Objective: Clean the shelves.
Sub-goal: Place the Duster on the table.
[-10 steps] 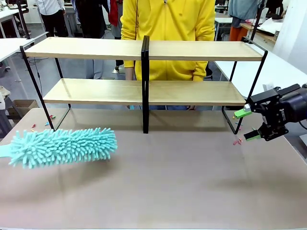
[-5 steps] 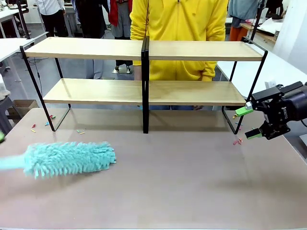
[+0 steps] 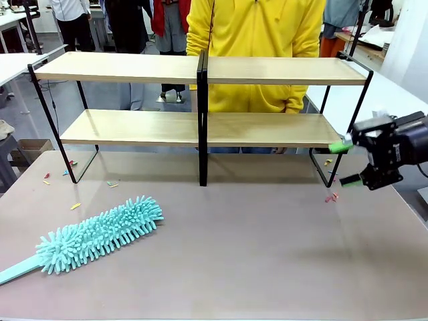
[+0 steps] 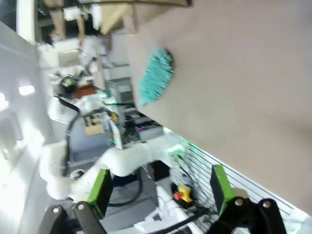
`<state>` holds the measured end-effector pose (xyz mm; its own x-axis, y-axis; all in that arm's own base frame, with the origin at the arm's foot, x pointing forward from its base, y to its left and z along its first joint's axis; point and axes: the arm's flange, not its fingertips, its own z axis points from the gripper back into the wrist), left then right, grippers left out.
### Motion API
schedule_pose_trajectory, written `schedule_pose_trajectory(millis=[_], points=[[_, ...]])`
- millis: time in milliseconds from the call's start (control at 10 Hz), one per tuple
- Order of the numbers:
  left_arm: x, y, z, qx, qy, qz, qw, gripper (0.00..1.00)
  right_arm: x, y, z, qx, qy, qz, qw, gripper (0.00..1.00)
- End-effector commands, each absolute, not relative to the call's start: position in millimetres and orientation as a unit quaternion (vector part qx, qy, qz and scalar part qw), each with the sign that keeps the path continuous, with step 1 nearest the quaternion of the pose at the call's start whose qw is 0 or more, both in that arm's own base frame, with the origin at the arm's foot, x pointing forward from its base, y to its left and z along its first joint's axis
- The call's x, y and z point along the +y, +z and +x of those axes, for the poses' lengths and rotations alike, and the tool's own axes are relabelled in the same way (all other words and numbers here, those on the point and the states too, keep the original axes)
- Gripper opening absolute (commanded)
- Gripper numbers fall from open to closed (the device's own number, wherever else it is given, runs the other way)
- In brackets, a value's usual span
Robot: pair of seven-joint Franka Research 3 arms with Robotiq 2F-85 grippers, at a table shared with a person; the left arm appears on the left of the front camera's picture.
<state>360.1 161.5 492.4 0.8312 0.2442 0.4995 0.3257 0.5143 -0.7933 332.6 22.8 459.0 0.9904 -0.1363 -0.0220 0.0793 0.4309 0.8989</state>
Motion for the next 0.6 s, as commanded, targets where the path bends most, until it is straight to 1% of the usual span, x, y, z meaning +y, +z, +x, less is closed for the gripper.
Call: schedule_pose_trajectory(millis=[0,100,200,500], points=[[121.7,462.4,343.1,-0.271,0.091,-0.583,0.76,1.0,21.9,468.6,332.2,-0.031,-0.119,0.624,0.772,1.0],[115.9,447.2,345.2,-0.193,0.13,-0.608,0.759,1.0,20.4,467.3,332.5,-0.033,-0.127,0.608,0.783,1.0],[148.3,472.4,349.1,-0.279,0.038,-0.53,0.8,1.0,20.6,465.9,334.5,-0.028,-0.09,0.569,0.817,1.0],[148.3,472.4,349.1,-0.279,0.038,-0.53,0.8,1.0,20.6,465.9,334.5,-0.028,-0.09,0.569,0.817,1.0]])
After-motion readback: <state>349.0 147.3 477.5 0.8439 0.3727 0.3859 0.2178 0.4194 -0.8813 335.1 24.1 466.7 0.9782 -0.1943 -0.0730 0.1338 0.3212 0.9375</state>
